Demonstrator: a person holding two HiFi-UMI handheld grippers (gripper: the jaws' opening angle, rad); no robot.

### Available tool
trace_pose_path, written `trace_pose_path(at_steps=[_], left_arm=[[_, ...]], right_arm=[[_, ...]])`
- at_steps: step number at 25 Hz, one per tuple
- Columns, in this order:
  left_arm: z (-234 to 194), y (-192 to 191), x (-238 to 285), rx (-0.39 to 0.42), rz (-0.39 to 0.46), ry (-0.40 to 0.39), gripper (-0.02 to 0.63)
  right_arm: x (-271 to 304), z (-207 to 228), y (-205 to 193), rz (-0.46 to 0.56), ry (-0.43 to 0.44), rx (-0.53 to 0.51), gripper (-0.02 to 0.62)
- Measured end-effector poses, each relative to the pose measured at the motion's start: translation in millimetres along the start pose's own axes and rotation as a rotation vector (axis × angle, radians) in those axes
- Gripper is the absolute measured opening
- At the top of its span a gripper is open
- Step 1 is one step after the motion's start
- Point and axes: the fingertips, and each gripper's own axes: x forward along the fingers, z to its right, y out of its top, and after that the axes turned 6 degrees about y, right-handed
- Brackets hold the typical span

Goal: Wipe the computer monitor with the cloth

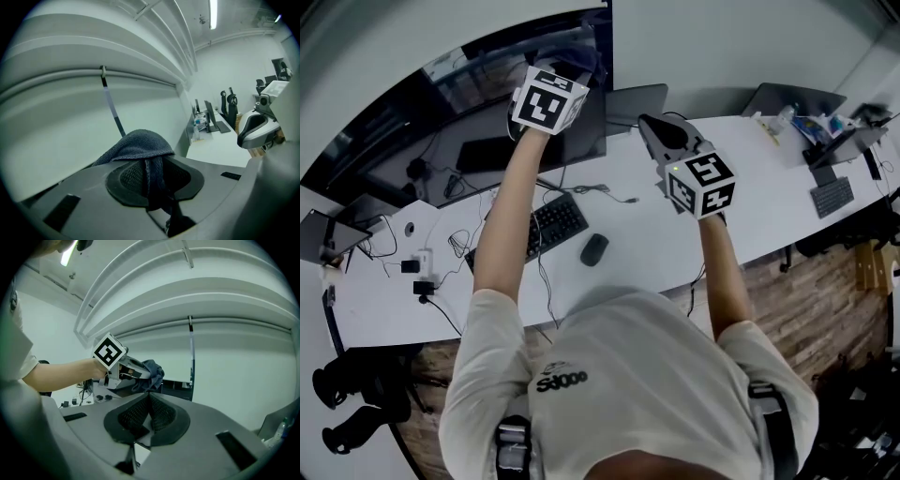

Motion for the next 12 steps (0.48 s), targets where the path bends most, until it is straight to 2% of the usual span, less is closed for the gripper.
trace_pose_path(at_steps=[8,12], left_arm=[[-38.2,-29.3,-31.3,0.008,-0.031,0.076,0.097],[-65.1,-49.2,-55.1,-0.04,-0.038,0.123,0.096]], right_arm=[[43.9,-21.5,11.2,0.019,0.084,0.002,0.0],[67.5,-51.0,13.4,0.007,0.166,-0.048,0.0]])
